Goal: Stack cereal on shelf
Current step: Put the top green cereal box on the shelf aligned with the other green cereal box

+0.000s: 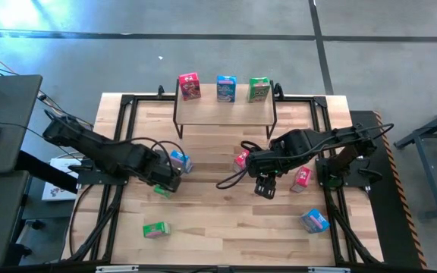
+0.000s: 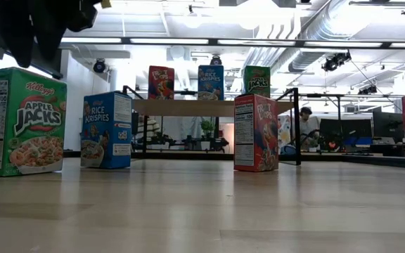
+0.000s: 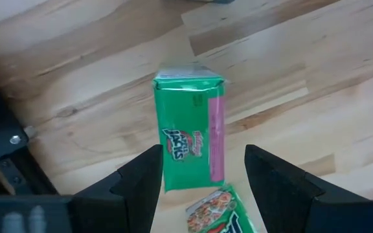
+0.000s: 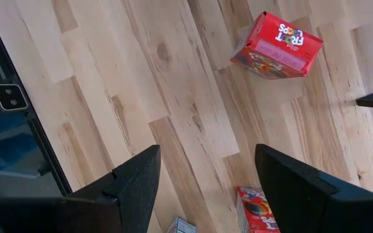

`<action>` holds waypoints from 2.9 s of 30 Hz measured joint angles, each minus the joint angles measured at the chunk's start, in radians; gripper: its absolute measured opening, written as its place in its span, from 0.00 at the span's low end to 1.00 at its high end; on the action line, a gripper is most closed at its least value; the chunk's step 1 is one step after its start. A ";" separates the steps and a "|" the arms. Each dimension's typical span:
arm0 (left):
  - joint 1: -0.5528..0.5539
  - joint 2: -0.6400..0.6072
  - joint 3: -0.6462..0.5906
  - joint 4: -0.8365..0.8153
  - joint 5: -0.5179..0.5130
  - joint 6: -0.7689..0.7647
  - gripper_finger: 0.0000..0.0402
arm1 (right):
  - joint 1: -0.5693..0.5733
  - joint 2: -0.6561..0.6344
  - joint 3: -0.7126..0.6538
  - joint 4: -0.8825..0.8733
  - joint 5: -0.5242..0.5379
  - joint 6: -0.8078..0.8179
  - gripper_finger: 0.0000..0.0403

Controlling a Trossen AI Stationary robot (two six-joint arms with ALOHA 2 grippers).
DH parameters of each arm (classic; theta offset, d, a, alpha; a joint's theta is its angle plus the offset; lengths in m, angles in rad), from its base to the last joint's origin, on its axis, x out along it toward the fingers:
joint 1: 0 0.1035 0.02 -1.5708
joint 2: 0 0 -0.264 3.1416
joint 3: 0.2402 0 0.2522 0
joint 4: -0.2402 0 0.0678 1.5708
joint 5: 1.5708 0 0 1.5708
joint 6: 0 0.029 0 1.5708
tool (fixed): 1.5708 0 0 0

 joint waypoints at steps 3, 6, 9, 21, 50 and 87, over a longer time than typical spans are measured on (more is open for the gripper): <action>0.000 0.000 -0.028 0.040 0.004 -0.001 0.52 | 0.000 0.000 0.000 0.000 0.000 0.000 0.60; 0.000 0.000 -0.041 0.044 0.004 -0.005 0.52 | 0.000 0.000 0.000 0.001 0.000 0.000 0.60; 0.000 0.000 -0.057 0.043 0.004 -0.022 0.52 | 0.000 0.000 0.000 0.003 0.000 0.000 0.60; 0.000 0.000 -0.105 0.102 0.004 -0.027 0.52 | 0.000 0.000 0.000 0.006 0.000 0.000 0.60; 0.001 -0.001 -0.128 0.206 0.104 0.163 0.32 | 0.000 0.000 0.000 0.022 0.005 0.008 0.60; 0.203 -0.002 0.264 0.195 0.070 1.120 0.32 | -0.006 0.000 0.000 0.280 0.067 -0.132 0.60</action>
